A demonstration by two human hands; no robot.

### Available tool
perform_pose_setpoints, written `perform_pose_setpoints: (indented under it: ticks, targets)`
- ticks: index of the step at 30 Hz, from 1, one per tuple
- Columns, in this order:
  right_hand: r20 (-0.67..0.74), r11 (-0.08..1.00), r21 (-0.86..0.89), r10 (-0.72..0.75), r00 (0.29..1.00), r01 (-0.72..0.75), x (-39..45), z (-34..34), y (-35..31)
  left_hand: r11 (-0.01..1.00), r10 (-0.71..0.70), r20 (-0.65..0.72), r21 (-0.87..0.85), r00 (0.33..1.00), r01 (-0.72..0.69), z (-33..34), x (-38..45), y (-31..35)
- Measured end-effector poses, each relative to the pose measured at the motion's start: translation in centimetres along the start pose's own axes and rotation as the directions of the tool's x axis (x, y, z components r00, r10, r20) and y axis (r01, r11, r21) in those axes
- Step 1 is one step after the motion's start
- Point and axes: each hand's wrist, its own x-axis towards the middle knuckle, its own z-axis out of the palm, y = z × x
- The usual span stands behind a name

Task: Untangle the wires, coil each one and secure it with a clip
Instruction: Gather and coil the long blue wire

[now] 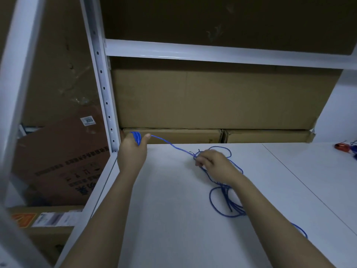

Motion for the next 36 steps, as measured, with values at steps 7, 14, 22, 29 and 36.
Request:
perform_pose_setpoints:
  ticks: [7, 14, 22, 29, 36]
  targets:
    - [-0.057, 0.926, 0.377, 0.050, 0.997, -0.025, 0.2, -4.0, -2.8, 0.994, 0.023, 0.058, 0.101, 0.998, -0.029, 1.0, -1.0, -1.6]
    - [0.300, 0.942, 0.294, 0.072, 0.951, -0.164, 0.0, -5.3, -2.8, 0.994, 0.067, 0.044, 0.088, 0.997, -0.070, 0.9, -0.4, -1.0]
    - [-0.194, 0.871, -0.444, 0.136, 0.972, -0.211, 1.2, -4.0, -3.4, 0.983, 0.150, 0.040, 0.104, 0.988, -0.154, 0.6, -1.0, 0.3]
    - [-0.796, 0.994, 0.081, 0.017, 0.605, 0.079, 1.8, -2.4, -4.1, 0.963, 0.238, 0.207, 0.075, 0.949, -0.258, 0.5, -1.7, 0.9]
    - [-0.633, 0.967, -0.216, -0.031, 0.773, -0.138, 5.3, -2.6, -3.2, 0.898, 0.218, 0.649, -0.426, 0.729, 0.111, -1.0, -4.7, 2.3]
